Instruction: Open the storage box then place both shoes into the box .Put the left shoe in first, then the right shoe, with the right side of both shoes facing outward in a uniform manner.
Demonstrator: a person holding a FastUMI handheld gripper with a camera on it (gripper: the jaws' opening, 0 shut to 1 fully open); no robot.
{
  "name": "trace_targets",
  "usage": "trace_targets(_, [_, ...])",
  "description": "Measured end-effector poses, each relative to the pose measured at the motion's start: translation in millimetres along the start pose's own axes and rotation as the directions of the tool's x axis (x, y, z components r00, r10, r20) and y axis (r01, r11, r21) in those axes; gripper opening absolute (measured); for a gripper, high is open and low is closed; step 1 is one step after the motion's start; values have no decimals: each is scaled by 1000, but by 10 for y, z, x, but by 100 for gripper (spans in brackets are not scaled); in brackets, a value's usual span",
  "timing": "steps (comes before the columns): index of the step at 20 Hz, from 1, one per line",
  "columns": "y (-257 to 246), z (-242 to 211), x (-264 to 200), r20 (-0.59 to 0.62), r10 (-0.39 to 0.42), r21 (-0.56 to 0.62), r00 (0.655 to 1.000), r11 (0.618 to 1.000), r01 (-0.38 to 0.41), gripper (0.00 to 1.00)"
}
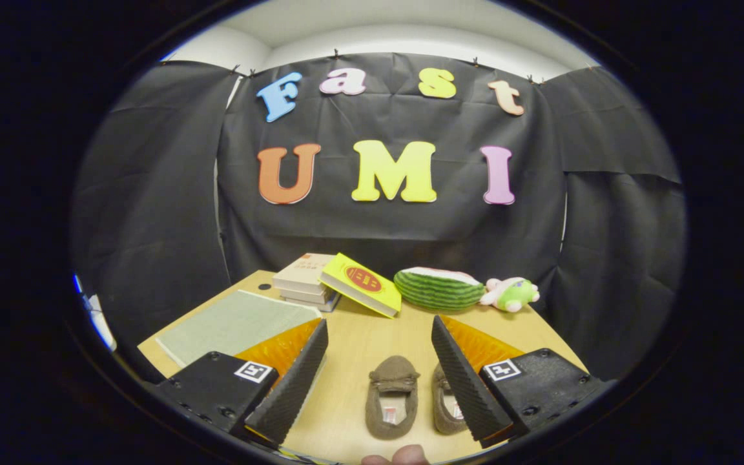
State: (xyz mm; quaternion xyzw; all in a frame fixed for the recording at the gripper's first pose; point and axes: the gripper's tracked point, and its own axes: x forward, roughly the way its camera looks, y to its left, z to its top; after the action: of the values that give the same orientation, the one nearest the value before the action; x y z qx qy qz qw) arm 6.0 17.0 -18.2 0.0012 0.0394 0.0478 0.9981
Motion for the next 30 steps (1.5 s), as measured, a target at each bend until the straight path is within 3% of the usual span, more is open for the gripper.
trace_targets(7, [159, -110, 31, -45, 73, 29, 996, 997, -72, 100])
trace_targets(12, [470, -293, 81, -117, 224, 79, 968, 973, -215, 100])
trace_targets(20, [950, -774, 82, -288, 478, 272, 830, 872, -408, 100])
trace_targets(23, [1063, -843, 98, -315, 557, 358, 768, 819, -447, 99])
trace_targets(27, [1184, -1019, 93, -379, 651, 471, 657, 747, -469, 92])
trace_targets(30, [1224, -1078, 122, -391, 683, 508, 616, 719, -474, 84])
